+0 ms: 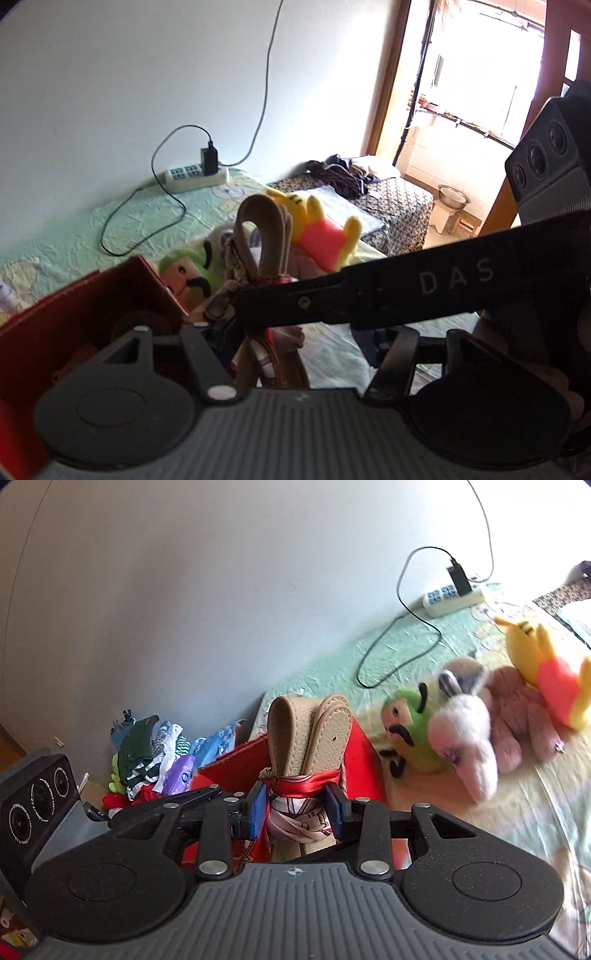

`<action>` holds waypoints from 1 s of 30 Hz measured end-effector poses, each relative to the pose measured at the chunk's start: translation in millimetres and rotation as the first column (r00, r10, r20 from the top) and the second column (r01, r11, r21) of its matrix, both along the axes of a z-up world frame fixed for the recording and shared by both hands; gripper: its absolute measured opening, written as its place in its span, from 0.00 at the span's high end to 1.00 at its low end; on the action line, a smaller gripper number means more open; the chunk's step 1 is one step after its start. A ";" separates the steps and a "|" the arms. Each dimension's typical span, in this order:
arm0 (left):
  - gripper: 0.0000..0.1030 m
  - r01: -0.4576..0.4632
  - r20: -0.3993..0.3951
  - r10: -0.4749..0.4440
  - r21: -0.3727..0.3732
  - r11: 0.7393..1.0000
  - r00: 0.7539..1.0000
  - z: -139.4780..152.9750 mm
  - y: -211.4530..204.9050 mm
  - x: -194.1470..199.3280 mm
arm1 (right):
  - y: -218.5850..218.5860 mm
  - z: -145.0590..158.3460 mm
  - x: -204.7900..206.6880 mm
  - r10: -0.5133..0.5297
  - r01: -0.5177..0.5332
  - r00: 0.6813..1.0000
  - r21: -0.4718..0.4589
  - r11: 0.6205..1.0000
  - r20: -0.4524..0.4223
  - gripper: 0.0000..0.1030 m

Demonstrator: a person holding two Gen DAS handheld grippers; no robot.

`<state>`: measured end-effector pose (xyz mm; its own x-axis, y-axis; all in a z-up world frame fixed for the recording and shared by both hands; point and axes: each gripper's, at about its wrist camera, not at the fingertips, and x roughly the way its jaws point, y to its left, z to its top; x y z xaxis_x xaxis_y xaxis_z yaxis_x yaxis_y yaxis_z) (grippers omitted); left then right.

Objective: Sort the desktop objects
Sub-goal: 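Lift the slippers with the right tool and carry them over the red box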

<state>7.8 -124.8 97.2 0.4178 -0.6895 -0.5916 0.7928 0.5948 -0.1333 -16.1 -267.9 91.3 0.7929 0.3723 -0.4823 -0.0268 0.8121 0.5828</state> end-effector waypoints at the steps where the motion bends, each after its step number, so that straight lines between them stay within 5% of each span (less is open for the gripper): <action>1: 0.39 -0.018 0.012 0.018 -0.001 1.000 1.000 3.3 4.3 5.9 | 4.2 3.4 7.3 0.015 -0.015 1.000 -0.005 1.000 0.013 0.64; 6: 0.39 -0.129 0.051 0.129 0.001 0.992 0.990 18.3 35.4 30.2 | 29.6 15.2 45.4 0.118 -0.118 0.992 -0.004 0.993 0.053 0.64; 12: 0.39 -0.272 -0.008 0.273 0.020 0.962 0.962 3.8 78.6 68.6 | 73.1 5.2 97.4 0.264 -0.264 0.964 0.002 0.964 0.007 0.64; 21: 0.40 -0.435 -0.157 0.449 0.118 0.893 0.880 -49.7 122.3 115.7 | 133.0 -41.9 156.3 0.433 -0.437 0.892 -0.009 0.899 -0.132 0.64; 30: 0.40 -0.465 -0.266 0.529 0.269 0.844 0.806 -95.0 126.2 144.7 | 145.6 -83.5 193.7 0.528 -0.522 0.801 0.104 0.847 -0.282 0.64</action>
